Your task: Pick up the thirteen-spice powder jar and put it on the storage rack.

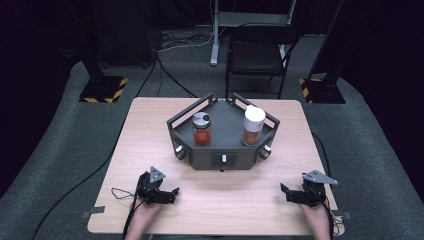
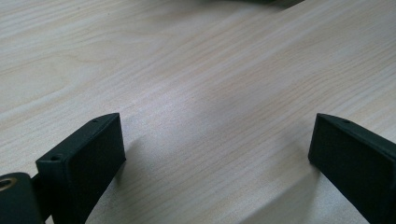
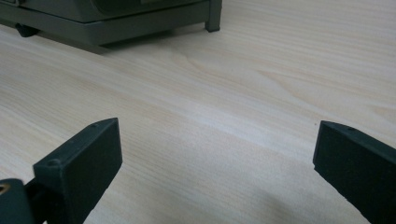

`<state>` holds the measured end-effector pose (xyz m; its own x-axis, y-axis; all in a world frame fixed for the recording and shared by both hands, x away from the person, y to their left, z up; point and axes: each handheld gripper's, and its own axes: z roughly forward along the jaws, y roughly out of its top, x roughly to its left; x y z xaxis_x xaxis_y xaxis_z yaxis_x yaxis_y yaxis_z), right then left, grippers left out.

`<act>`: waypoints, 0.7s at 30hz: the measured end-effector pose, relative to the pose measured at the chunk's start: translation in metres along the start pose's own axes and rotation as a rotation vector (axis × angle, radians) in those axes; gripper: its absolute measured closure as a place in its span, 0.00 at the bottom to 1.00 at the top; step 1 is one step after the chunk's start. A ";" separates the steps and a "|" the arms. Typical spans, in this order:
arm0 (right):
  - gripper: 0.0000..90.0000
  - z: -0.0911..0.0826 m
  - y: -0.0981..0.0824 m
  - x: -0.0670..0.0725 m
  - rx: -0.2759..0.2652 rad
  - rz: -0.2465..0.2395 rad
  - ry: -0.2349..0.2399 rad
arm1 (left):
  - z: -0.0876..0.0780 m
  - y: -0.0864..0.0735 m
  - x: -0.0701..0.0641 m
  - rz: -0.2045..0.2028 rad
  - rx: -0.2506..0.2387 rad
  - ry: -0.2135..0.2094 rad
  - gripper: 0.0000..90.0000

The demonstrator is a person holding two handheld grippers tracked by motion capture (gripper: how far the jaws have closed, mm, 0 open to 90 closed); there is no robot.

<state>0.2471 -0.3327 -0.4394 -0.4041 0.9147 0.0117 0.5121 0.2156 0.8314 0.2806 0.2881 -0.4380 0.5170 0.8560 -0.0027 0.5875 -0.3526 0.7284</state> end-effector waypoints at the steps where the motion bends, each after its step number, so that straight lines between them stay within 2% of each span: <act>1: 0.00 0.000 -0.001 0.000 0.005 0.002 -0.001 | 0.000 0.000 0.000 0.000 0.000 0.000 0.04; 6: 0.01 0.001 -0.003 -0.004 0.032 0.018 0.002 | 0.000 0.000 0.000 0.000 0.000 0.000 0.04; 12: 0.01 -0.001 -0.002 -0.003 0.057 -0.002 -0.008 | 0.000 0.000 0.000 0.001 0.001 0.000 0.04; 21: 0.03 0.002 0.008 -0.003 0.145 -0.012 0.013 | 0.000 0.000 -0.001 -0.001 0.000 0.001 0.04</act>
<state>0.2538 -0.3326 -0.4336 -0.4202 0.9074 0.0098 0.6110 0.2750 0.7424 0.2802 0.2877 -0.4380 0.5155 0.8569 -0.0028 0.5883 -0.3516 0.7282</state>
